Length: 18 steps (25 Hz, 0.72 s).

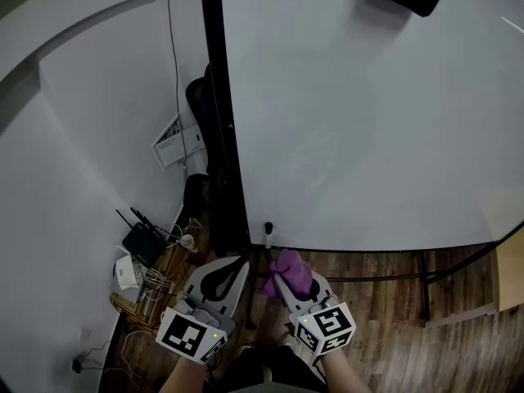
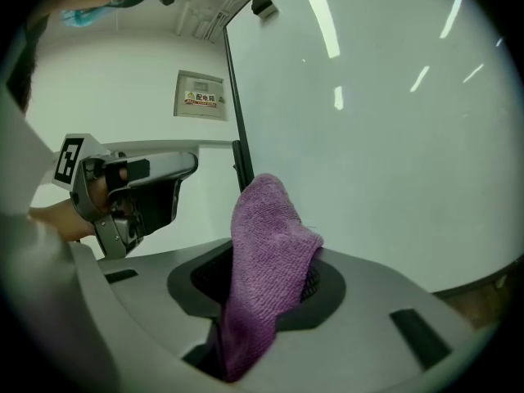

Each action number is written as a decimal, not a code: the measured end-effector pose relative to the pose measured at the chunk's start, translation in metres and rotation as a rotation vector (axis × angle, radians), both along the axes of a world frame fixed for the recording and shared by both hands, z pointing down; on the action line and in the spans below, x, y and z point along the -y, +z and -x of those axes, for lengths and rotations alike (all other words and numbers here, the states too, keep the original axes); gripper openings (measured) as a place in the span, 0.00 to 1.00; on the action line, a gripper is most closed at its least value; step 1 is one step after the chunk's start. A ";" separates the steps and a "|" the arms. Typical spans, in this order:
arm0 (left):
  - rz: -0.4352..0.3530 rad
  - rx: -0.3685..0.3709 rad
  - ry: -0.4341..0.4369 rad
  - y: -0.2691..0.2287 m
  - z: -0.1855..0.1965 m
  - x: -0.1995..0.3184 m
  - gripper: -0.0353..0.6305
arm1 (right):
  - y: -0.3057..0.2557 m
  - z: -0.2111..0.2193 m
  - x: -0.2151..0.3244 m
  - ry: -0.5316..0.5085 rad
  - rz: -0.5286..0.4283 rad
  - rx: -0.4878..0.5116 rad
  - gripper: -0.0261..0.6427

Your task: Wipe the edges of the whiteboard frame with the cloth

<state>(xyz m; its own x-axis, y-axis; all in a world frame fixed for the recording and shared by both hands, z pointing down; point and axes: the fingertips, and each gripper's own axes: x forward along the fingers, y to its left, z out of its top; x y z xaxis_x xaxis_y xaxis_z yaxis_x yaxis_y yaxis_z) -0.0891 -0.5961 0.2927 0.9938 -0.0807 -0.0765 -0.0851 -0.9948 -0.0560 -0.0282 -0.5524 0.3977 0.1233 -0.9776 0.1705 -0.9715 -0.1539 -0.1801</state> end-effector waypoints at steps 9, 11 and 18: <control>0.026 0.015 0.097 0.016 0.017 0.000 0.08 | 0.032 0.017 -0.003 0.094 0.083 0.009 0.22; 0.031 0.020 0.112 0.021 0.021 0.000 0.08 | 0.040 0.019 0.000 0.105 0.099 0.007 0.22; 0.039 0.025 0.140 0.036 0.029 0.003 0.08 | 0.075 0.029 0.023 0.105 0.145 0.034 0.22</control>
